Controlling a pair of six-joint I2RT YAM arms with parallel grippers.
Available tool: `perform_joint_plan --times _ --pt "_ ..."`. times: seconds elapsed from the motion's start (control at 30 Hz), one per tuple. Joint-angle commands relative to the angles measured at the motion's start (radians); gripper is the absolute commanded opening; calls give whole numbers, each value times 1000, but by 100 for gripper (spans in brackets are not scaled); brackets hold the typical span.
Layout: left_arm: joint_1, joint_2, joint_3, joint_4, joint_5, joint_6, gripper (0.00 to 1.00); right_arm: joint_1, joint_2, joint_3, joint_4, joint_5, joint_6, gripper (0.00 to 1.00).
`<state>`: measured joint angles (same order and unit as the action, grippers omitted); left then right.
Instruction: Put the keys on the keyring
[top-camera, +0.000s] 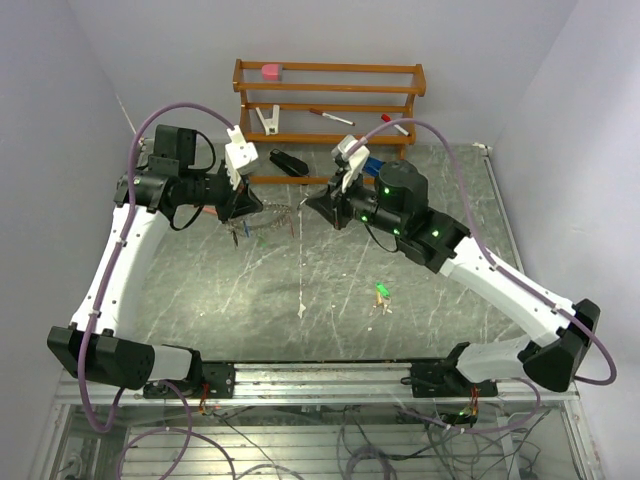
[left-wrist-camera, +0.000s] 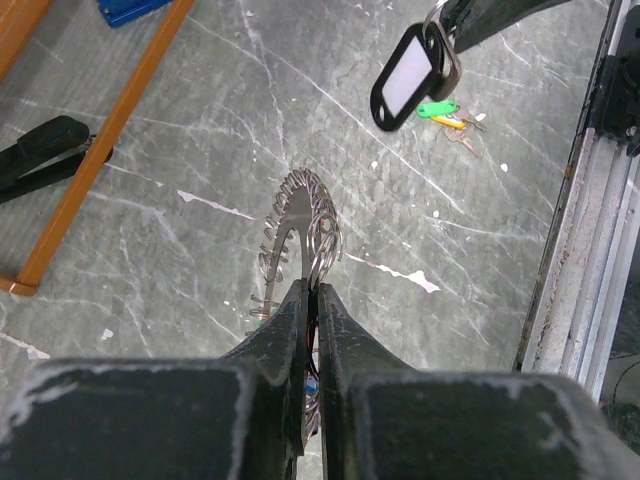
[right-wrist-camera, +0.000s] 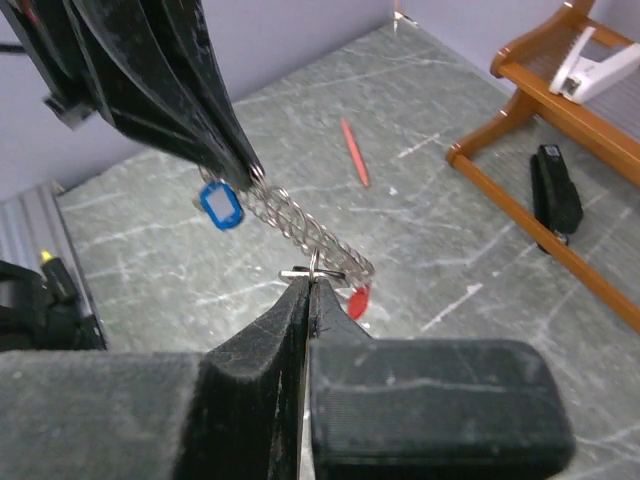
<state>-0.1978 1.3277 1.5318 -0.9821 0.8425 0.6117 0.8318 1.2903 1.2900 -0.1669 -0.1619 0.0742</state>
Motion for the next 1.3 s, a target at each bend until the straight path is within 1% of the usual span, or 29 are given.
perform_joint_plan --times 0.0,0.13,0.3,0.43,0.77,0.87,1.0,1.17,1.27 --pt "6 -8 33 19 41 5 7 14 63 83 -40 -65 101 0" --pt "6 -25 17 62 17 -20 7 34 119 137 -58 -85 128 0" --pt "5 -24 21 68 1 -21 7 58 151 167 -56 -105 161 0" --pt "3 -25 21 61 11 -16 7 70 163 171 -31 -117 188 0" --pt "-2 -38 10 26 25 40 7 88 213 214 -38 -88 194 0" --pt "-4 -41 7 4 34 74 7 88 218 212 -41 -76 190 0" --pt "-6 -44 7 -43 49 159 7 88 209 192 -33 -70 187 0" --pt "-8 -55 -8 -82 -2 288 7 87 163 131 -10 -58 197 0" --pt "-8 -84 -40 -71 -19 349 7 88 131 87 0 -65 212 0"
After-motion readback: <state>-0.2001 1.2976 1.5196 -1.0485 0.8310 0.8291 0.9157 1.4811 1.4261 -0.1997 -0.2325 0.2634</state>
